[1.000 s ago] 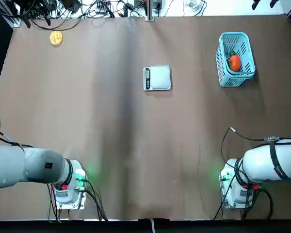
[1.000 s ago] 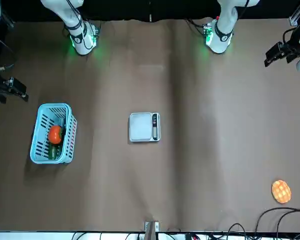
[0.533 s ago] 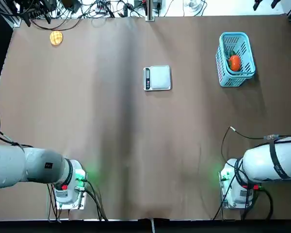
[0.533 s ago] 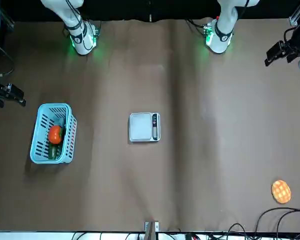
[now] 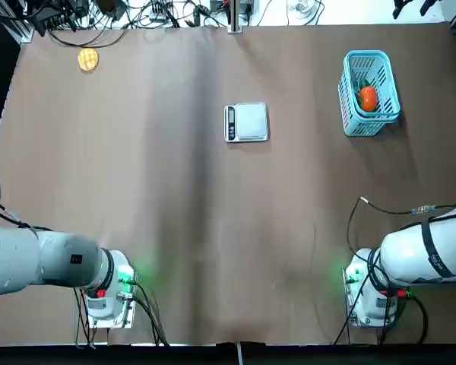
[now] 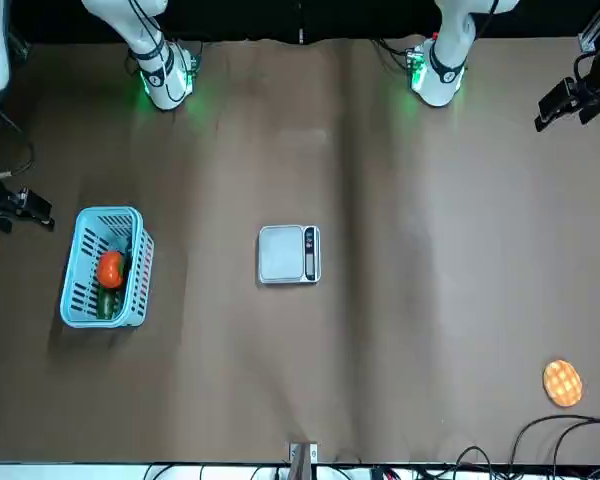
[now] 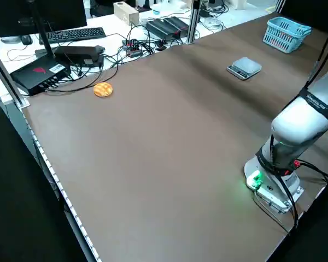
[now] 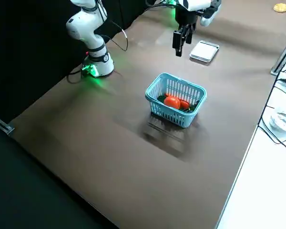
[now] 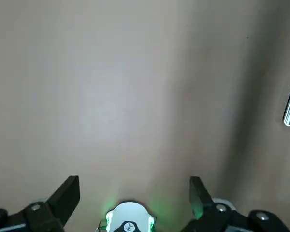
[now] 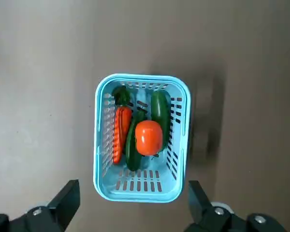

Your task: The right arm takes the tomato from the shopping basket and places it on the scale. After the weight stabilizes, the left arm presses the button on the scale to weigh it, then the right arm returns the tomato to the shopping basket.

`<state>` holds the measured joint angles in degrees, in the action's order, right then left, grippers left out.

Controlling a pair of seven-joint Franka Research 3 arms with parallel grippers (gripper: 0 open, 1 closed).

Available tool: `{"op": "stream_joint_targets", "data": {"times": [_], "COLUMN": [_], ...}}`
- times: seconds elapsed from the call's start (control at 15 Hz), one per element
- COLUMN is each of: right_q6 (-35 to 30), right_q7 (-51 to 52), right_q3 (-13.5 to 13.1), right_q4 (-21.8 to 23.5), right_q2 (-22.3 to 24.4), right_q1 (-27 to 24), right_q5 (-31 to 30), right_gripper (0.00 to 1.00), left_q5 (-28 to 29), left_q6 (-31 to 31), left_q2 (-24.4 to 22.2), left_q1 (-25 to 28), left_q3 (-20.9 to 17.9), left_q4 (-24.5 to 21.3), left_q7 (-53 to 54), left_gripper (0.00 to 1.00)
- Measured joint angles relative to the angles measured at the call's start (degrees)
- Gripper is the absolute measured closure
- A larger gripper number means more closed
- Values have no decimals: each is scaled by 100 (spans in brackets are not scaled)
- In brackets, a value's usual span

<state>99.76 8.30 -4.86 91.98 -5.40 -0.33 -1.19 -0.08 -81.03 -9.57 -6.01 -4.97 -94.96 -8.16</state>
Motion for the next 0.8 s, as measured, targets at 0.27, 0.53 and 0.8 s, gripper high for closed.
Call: {"op": "stream_joint_targets", "data": {"times": [0.27,0.53,0.8], "right_q6": [14,596,1280], "right_q7": [2,2,5], "right_q3": [80,103,70], "right_q4": [26,433,1143], "right_q2": [-7,-44,-184], "right_q1": [54,126,92], "right_q5": [0,0,0], "right_gripper": [1,1,1], "left_q5": [0,0,0], "left_q6": [0,0,0], "left_q2": [9,12,23], "left_q1": [-3,-10,-48], "left_q3": [7,13,24], "left_q4": [0,0,0], "left_q7": [0,7,18], "left_gripper": [0,0,0]}}
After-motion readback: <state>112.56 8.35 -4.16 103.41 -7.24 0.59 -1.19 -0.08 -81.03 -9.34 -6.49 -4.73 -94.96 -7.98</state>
